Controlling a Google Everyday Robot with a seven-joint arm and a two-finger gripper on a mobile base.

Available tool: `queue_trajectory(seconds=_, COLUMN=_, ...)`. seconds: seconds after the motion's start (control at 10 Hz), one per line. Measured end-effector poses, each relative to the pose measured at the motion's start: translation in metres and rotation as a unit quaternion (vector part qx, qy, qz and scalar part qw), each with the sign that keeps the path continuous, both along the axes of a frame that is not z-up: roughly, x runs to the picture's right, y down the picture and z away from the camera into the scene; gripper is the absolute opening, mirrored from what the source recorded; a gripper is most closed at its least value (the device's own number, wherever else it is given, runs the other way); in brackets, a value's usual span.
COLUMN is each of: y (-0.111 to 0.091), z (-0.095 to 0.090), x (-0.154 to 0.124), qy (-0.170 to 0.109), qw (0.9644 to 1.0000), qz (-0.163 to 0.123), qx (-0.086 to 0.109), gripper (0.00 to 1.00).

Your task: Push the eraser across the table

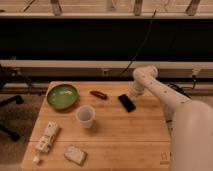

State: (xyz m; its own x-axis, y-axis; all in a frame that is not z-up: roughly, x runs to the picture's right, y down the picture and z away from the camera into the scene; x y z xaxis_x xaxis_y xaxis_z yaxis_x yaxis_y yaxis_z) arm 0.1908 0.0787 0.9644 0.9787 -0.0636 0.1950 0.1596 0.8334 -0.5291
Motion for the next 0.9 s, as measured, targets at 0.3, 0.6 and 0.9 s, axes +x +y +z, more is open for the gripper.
queue_trajectory(seconds=0.3, y=0.005, z=-0.003, x=-0.005, qy=0.0, qw=0.9999, qz=-0.01, qx=-0.005, gripper=0.02)
queue_trajectory(seconds=0.6, y=0.011, z=-0.008, x=-0.022, qy=-0.005, qw=0.9998, qz=-0.015, qx=-0.011, gripper=0.02)
queue_trajectory(seconds=0.9, y=0.011, z=-0.008, x=-0.021, qy=-0.005, qw=0.9998, qz=-0.015, qx=-0.01, gripper=0.02)
